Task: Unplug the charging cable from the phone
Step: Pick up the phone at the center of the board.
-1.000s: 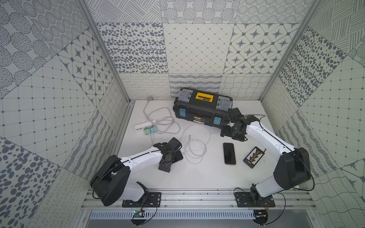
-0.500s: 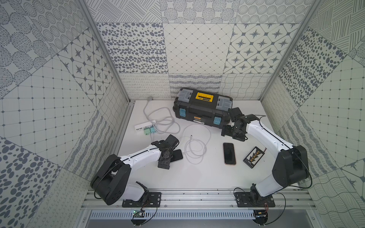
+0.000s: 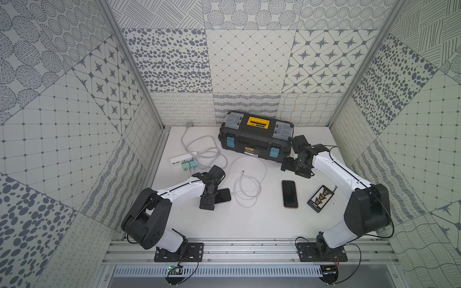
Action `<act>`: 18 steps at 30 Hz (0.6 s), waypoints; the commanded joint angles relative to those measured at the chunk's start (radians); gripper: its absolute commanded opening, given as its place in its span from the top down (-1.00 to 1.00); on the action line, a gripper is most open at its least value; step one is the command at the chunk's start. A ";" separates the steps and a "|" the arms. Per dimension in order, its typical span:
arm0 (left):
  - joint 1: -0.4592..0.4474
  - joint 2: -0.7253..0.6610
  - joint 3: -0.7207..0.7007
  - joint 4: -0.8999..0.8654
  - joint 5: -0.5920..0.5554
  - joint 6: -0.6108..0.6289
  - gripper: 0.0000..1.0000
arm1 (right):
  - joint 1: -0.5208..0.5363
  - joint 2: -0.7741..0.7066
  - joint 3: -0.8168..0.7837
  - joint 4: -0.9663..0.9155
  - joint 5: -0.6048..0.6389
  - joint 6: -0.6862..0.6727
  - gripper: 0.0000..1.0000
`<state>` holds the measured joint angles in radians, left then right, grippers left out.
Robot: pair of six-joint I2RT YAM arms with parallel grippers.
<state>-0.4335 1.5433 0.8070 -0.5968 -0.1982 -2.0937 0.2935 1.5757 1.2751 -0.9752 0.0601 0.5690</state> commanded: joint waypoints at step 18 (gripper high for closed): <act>0.058 0.194 0.213 -0.012 -0.001 0.298 -0.93 | -0.005 -0.026 -0.031 0.028 -0.003 0.014 -0.90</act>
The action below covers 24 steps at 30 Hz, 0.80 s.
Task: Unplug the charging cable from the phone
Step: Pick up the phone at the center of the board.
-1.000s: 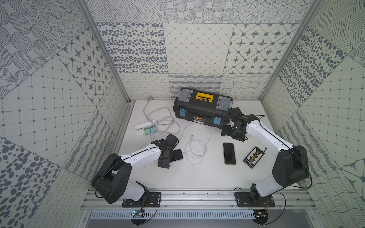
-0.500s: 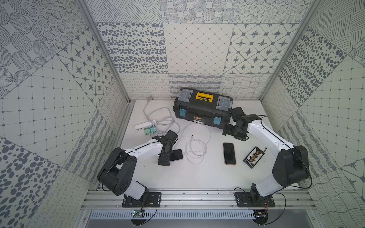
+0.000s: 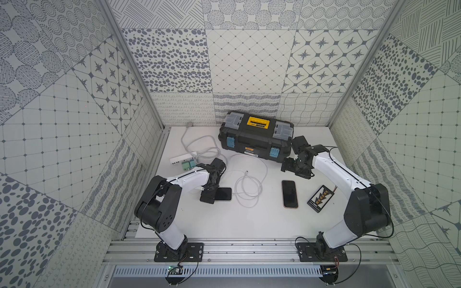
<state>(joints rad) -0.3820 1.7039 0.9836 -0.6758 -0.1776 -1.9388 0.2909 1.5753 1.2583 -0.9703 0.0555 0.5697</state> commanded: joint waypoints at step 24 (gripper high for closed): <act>-0.156 0.035 0.134 -0.087 0.028 -0.036 -0.98 | -0.013 -0.047 -0.043 0.048 -0.028 0.011 -0.91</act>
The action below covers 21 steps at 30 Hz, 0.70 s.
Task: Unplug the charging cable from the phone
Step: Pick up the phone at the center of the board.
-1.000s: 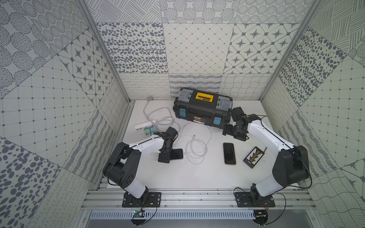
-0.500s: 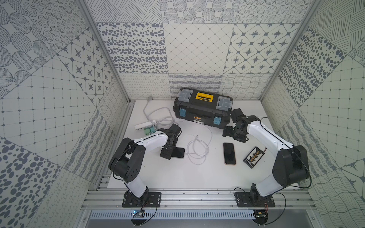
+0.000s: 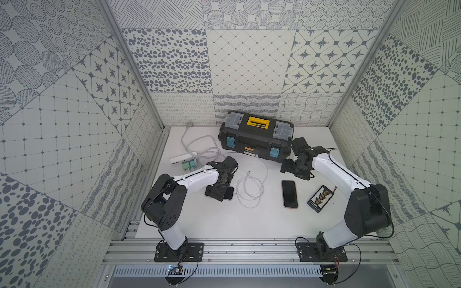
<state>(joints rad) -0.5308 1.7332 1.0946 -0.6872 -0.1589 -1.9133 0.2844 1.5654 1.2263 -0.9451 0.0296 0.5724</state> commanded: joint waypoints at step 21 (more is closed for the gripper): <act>0.045 0.007 -0.042 -0.049 0.013 -0.104 -0.98 | -0.017 -0.044 -0.018 0.022 -0.005 0.013 -0.91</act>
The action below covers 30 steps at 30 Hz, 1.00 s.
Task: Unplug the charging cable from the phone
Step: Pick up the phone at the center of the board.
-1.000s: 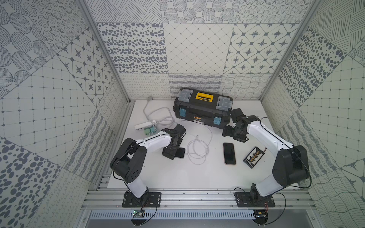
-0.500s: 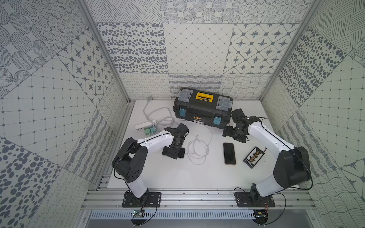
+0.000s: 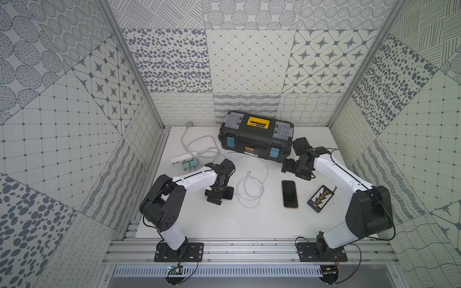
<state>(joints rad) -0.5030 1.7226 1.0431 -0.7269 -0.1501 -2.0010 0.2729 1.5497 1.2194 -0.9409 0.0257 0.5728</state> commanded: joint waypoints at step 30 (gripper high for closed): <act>0.051 0.087 0.025 -0.008 0.023 0.043 -0.29 | -0.034 -0.020 -0.008 0.021 -0.006 0.019 -0.90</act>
<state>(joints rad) -0.4576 1.8004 1.0863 -0.7383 -0.1169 -1.9896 0.2443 1.5486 1.2148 -0.9375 0.0254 0.5770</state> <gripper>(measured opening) 0.770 0.952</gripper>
